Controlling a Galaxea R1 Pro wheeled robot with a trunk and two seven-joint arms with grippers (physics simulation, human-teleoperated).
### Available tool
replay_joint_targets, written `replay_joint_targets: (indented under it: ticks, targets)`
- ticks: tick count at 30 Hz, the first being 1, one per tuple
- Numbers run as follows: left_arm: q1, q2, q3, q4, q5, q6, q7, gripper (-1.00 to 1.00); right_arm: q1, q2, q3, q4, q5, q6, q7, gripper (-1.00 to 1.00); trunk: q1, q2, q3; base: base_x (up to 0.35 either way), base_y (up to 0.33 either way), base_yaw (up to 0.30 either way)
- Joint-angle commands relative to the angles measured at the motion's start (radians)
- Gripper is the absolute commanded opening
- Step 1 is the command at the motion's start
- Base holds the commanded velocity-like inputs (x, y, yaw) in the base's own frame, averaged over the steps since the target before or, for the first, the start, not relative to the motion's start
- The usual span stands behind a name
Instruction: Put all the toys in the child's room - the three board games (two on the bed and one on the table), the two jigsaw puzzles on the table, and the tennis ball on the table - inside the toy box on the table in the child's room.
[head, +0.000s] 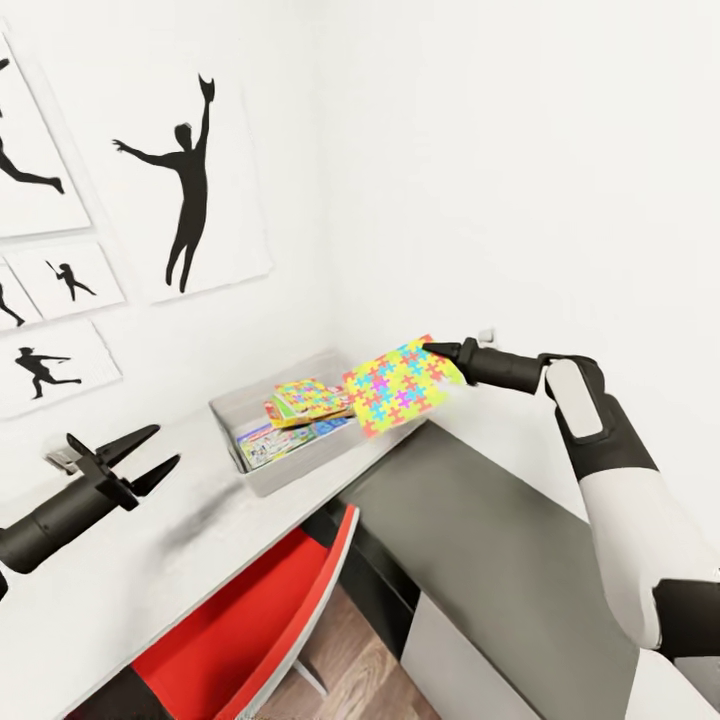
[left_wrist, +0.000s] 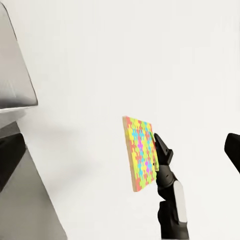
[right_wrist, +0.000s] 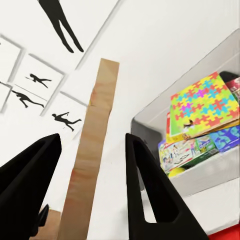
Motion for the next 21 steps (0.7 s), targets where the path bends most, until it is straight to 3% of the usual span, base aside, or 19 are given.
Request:
replay_joint_targets:
  ticks: [1, 9, 13, 21]
  targets:
    - [0.004, 0.004, 0.011, 0.001, -0.004, 0.005, -0.008, 1.00, -0.005, 0.000, -0.001, 0.006, 0.007, 0.004, 0.010, -1.00, 0.001, -0.002, -0.002, 0.000, 0.000, 0.285]
    - [0.027, 0.024, 0.054, 0.002, -0.002, 0.011, -0.019, 1.00, -0.034, 0.003, 0.001, 0.027, 0.006, 0.004, 0.011, -1.00, 0.001, -0.002, -0.002, 0.000, 0.000, 0.286]
    - [0.040, 0.028, 0.093, 0.002, -0.002, 0.012, -0.021, 1.00, -0.042, 0.016, 0.005, 0.033, 0.007, 0.004, 0.010, -1.00, 0.001, -0.002, -0.002, 0.000, 0.000, 0.286]
    - [0.048, 0.028, 0.103, 0.002, -0.002, 0.013, -0.023, 1.00, -0.039, 0.023, 0.007, 0.034, 0.008, 0.004, 0.010, -1.00, 0.001, -0.002, -0.002, 0.000, 0.000, 0.286]
